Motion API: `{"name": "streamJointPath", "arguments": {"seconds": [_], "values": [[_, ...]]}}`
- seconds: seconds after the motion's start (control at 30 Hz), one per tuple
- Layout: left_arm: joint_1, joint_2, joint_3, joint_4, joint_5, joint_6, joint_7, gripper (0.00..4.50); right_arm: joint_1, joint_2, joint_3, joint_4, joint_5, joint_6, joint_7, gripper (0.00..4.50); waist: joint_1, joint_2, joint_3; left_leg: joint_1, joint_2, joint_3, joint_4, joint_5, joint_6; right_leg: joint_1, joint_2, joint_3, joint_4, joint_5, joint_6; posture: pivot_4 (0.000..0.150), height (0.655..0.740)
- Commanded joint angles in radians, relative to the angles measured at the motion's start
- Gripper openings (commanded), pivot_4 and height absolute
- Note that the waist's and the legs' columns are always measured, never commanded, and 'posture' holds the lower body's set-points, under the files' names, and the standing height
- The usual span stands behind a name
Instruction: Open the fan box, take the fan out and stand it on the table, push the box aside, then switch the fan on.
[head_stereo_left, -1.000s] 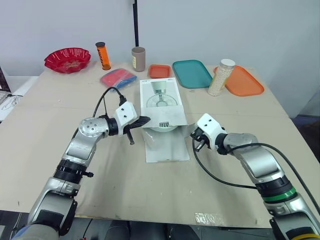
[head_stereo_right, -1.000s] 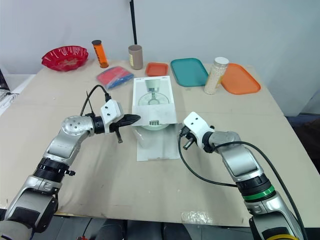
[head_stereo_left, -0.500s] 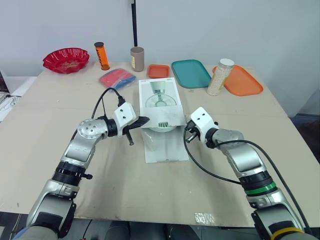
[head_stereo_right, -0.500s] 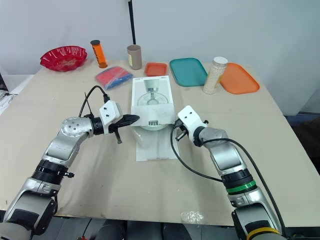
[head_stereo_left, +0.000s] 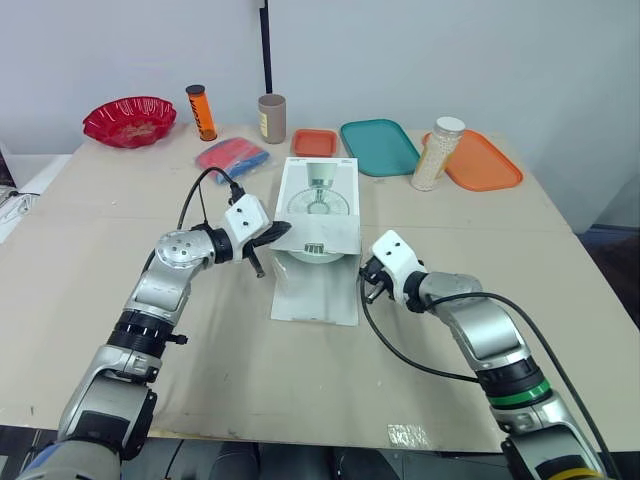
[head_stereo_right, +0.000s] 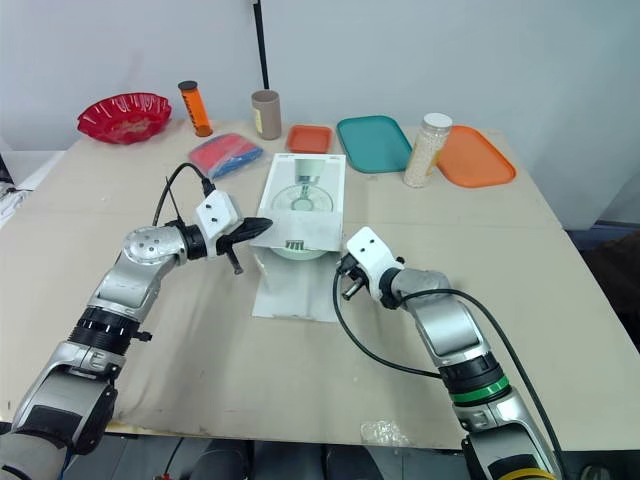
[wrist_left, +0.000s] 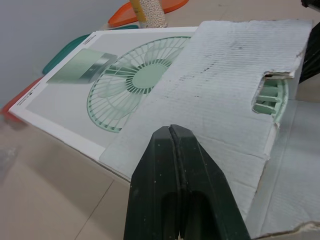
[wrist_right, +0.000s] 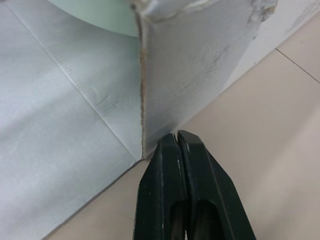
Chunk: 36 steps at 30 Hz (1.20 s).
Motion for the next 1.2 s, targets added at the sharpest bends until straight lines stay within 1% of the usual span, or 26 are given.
{"name": "streamJointPath", "arguments": {"seconds": [0.03, 0.17, 0.33, 0.43, 0.6, 0.67, 0.73, 0.87, 0.97, 1.07, 1.2], "values": [[0.018, 0.008, -0.014, 0.037, 0.035, 0.01, -0.008, 0.0, -0.004, -0.003, -0.014, -0.061, 0.007, -0.006, 0.004, 0.02, 0.0, 0.0, 0.0, 0.0, 0.0, 0.0, 0.0, 0.0, 0.0, 0.0, 0.0, 0.0, 0.0, 0.0, 0.0, 0.15, 0.7389], [0.03, 0.011, -0.015, 0.028, 0.036, 0.012, -0.015, 0.0, 0.022, -0.08, -0.023, -0.118, 0.036, 0.026, 0.084, 0.02, 0.003, 0.0, 0.0, 0.0, 0.0, 0.0, 0.0, 0.0, 0.0, 0.0, 0.0, 0.0, 0.0, 0.0, 0.0, 0.15, 0.7389], [0.045, 0.014, -0.012, 0.022, 0.037, 0.011, -0.02, 0.0, 0.089, -0.132, -0.017, -0.271, 0.166, 0.101, 0.216, 0.02, 0.002, 0.0, 0.0, 0.0, 0.0, 0.0, -0.001, 0.0, 0.0, 0.0, 0.0, 0.0, -0.001, 0.0, 0.0, 0.15, 0.7389], [0.048, 0.012, -0.011, 0.025, 0.04, 0.01, -0.012, 0.0, 0.084, -0.134, -0.034, -0.296, 0.207, 0.099, 0.238, 0.02, 0.001, 0.0, 0.0, 0.0, 0.0, 0.0, 0.0, 0.0, 0.0, 0.0, 0.0, 0.0, 0.0, -0.001, 0.001, 0.15, 0.7389], [0.054, 0.013, -0.008, 0.001, 0.035, 0.019, -0.011, 0.0, 0.005, -0.082, -0.097, -0.231, 0.267, 0.113, 0.211, 0.02, 0.002, 0.0, 0.0, 0.0, 0.0, 0.0, 0.0, 0.0, 0.0, 0.0, 0.0, 0.0, 0.0, -0.003, 0.005, 0.15, 0.7389], [0.051, 0.015, -0.002, -0.015, 0.032, 0.028, -0.011, 0.0, -0.053, -0.034, -0.156, -0.186, 0.312, 0.132, 0.186, 0.02, 0.001, 0.0, 0.0, 0.0, 0.0, 0.0, 0.0, 0.0, 0.0, 0.0, 0.0, 0.0, -0.001, -0.003, 0.004, 0.15, 0.7389], [0.05, 0.019, 0.003, -0.027, 0.03, 0.035, -0.012, 0.0, -0.115, 0.012, -0.217, -0.142, 0.357, 0.133, 0.166, 0.02, 0.001, 0.0, 0.0, 0.0, 0.0, 0.0, 0.0, 0.0, 0.0, 0.0, 0.0, 0.0, -0.001, 0.0, 0.0, 0.15, 0.7389], [0.069, 0.031, 0.008, -0.052, 0.03, 0.044, -0.012, 0.0, -0.218, 0.091, -0.329, -0.025, 0.43, 0.132, 0.109, 0.02, 0.003, 0.0, 0.001, -0.001, 0.0, 0.0, -0.001, 0.0, 0.0, 0.0, 0.0, 0.0, -0.001, 0.0, 0.0, 0.15, 0.7389], [0.079, 0.037, 0.011, -0.063, 0.031, 0.046, -0.011, 0.0, -0.246, 0.1, -0.323, 0.068, 0.396, 0.098, 0.075, 0.02, 0.003, 0.0, 0.0, -0.001, 0.0, 0.0, -0.001, 0.0, 0.0, 0.0, 0.0, 0.0, -0.001, 0.0, -0.001, 0.15, 0.7389], [0.093, 0.042, 0.015, -0.097, 0.029, 0.064, -0.002, 0.0, -0.248, 0.074, -0.231, 0.181, 0.287, 0.03, 0.054, 0.02, 0.002, 0.0, 0.001, -0.001, 0.0, 0.0, -0.001, 0.0, 0.0, -0.001, 0.0, 0.0, -0.001, -0.001, -0.001, 0.15, 0.7389], [0.115, 0.05, 0.024, -0.151, 0.02, 0.094, 0.004, 0.0, -0.238, 0.082, -0.189, 0.2, 0.267, -0.014, 0.076, 0.02, 0.0, 0.002, 0.001, 0.0, 0.0, 0.001, -0.002, 0.0, 0.001, -0.001, 0.0, 0.001, -0.001, -0.001, -0.001, 0.15, 0.7389]]}}
